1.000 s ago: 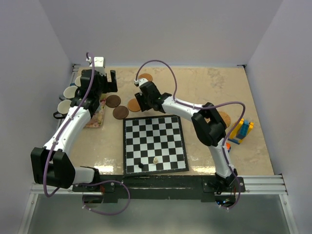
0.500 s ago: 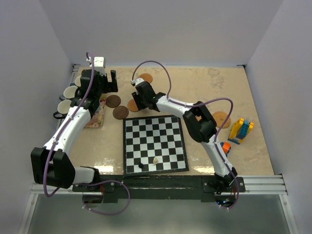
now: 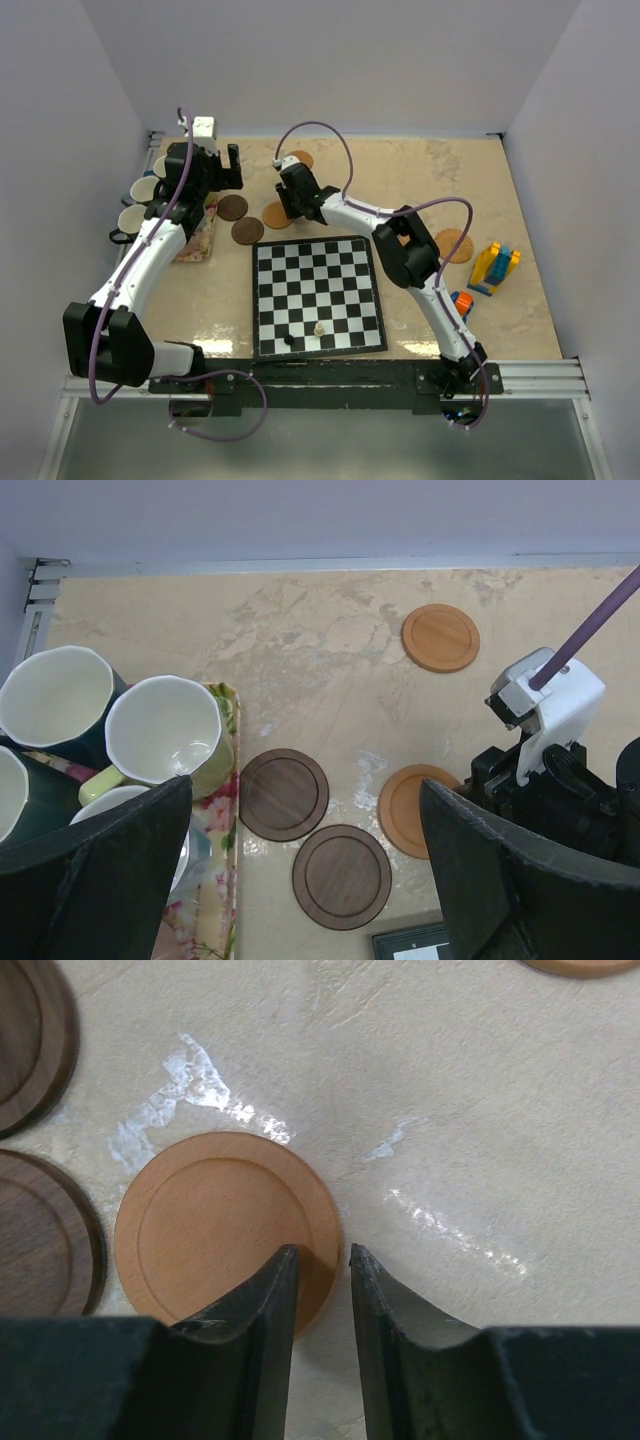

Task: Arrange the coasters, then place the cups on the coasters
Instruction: Move the coaster to the center of the board.

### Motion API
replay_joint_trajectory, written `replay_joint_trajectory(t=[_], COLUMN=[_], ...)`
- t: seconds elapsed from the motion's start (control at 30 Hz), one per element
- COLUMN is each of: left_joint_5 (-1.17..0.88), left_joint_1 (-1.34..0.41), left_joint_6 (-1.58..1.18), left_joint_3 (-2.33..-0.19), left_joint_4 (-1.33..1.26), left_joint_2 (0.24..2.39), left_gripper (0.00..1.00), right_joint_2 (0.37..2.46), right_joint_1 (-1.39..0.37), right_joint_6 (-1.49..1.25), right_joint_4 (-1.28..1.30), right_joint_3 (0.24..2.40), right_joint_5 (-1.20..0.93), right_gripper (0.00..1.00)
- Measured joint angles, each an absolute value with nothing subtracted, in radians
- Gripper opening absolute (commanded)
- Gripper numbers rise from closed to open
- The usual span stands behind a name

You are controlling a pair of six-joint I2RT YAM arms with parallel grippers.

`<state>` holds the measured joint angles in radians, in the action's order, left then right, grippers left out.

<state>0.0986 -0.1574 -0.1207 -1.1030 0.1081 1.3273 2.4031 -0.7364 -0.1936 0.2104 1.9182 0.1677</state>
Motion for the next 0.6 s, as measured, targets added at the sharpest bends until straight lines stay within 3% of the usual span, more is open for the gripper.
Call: replay_joint_trajectory(t=[0.27,0.6], left_joint_5=[0.099,0.097], left_joint_1=[-0.157,-0.157], left_joint_6=[-0.121,-0.121], left_joint_3=[-1.103,-1.103], left_joint_4=[0.105,0.105], left_joint_2=[1.327,1.327], left_gripper=[1.00,1.00], right_joint_2=[2.403,2.377], right_joint_1=[-0.705,-0.626], right_joint_6=[-0.218,-0.258], right_joint_4=[0.193,0.121], right_joint_3=[1.906,1.838], right_joint_5=[0.201,0.226], right_gripper=[0.20,0.19])
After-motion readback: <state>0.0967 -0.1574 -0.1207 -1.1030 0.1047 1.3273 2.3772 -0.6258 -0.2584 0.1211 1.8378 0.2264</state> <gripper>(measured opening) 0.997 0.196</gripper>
